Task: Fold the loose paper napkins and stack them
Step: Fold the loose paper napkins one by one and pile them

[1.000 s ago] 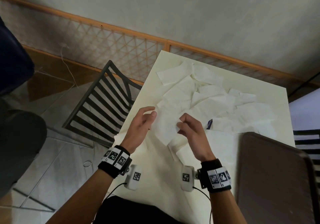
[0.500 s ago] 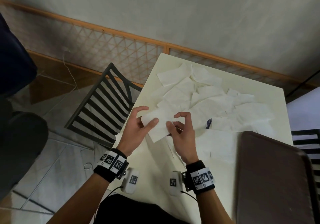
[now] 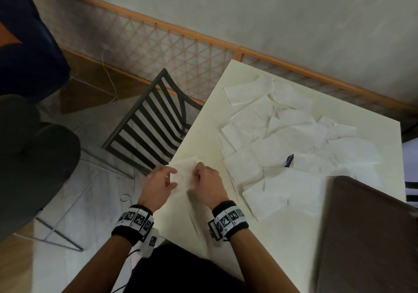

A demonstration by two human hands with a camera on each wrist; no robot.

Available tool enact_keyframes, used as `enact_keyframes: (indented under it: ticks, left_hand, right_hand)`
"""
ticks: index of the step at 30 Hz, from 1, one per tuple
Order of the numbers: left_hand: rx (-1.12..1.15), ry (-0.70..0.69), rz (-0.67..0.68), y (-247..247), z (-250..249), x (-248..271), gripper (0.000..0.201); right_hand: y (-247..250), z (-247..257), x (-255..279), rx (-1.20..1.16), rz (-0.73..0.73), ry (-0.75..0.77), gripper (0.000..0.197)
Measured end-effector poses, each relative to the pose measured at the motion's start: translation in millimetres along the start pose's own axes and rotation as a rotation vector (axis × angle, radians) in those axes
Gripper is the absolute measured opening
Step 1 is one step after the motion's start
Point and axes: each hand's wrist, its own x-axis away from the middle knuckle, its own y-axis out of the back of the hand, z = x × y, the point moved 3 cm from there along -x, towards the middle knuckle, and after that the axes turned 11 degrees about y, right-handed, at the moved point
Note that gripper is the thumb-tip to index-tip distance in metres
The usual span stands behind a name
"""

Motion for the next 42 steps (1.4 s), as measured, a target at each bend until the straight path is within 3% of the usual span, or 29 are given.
enact_keyframes:
  ticks: [3, 6, 9, 12, 16, 19, 22, 27, 29, 32, 34, 35, 38, 42]
  left_hand:
    - [-0.049, -0.011, -0.051, -6.3, 1.5, -0.5, 0.045]
    - [-0.079, -0.077, -0.131, -5.6, -3.3, 1.0, 0.056]
    - [-0.014, -0.123, -0.136, -5.9, -17.5, 1.2, 0.048]
    - [0.059, -0.163, -0.085, -10.2, -38.0, 0.7, 0.039]
    - [0.097, -0.237, 0.003, -17.1, -62.2, -4.1, 0.034]
    - [0.151, -0.265, 0.052, -16.9, -75.8, -6.3, 0.03]
    - [0.259, -0.261, 0.066, -12.1, -91.6, -6.2, 0.028]
    - [0.471, -0.175, 0.113, -3.7, -124.7, -6.5, 0.074]
    - [0.593, -0.126, 0.184, -0.9, -142.0, -4.7, 0.081]
    - [0.739, -0.098, 0.216, 5.4, -159.3, -3.5, 0.051]
    - [0.725, -0.18, 0.18, 8.6, -164.2, -4.0, 0.022]
    - [0.708, -0.215, 0.16, 9.5, -163.7, -4.0, 0.016]
    - [0.663, -0.247, 0.091, 14.6, -162.0, -1.1, 0.019]
    - [0.621, -0.288, 0.124, 22.3, -155.3, 3.9, 0.021]
  right_hand:
    - [8.5, -3.5, -2.1, 0.07, 0.0, 0.005, 0.012]
    - [43.7, -19.9, -12.3, 0.144, -0.166, -0.05, 0.012]
    - [87.7, -45.9, -35.6, 0.264, -0.331, -0.148, 0.033]
    - [112.3, -61.4, -62.2, 0.343, -0.296, -0.239, 0.059]
    - [125.6, -70.3, -78.2, 0.364, -0.216, -0.277, 0.03]
    - [135.1, -78.2, -74.9, 0.224, -0.281, -0.317, 0.02]
    - [148.2, -71.5, -58.3, -0.057, -0.386, -0.226, 0.014]
    - [173.8, -21.0, -9.1, -0.531, -0.402, -0.063, 0.018]
    - [179.9, -4.9, 5.1, -0.68, -0.375, -0.012, 0.018]
    - [184.8, 3.7, 17.7, -0.855, -0.418, -0.014, 0.023]
    - [183.9, 3.0, 23.1, -0.807, -0.45, -0.048, 0.03]
    - [180.8, -0.1, 23.8, -0.707, -0.444, -0.067, 0.031]
    - [167.6, -9.1, 25.0, -0.465, -0.417, -0.111, 0.029]
    - [161.7, -15.1, 27.7, -0.562, -0.483, -0.057, 0.034]
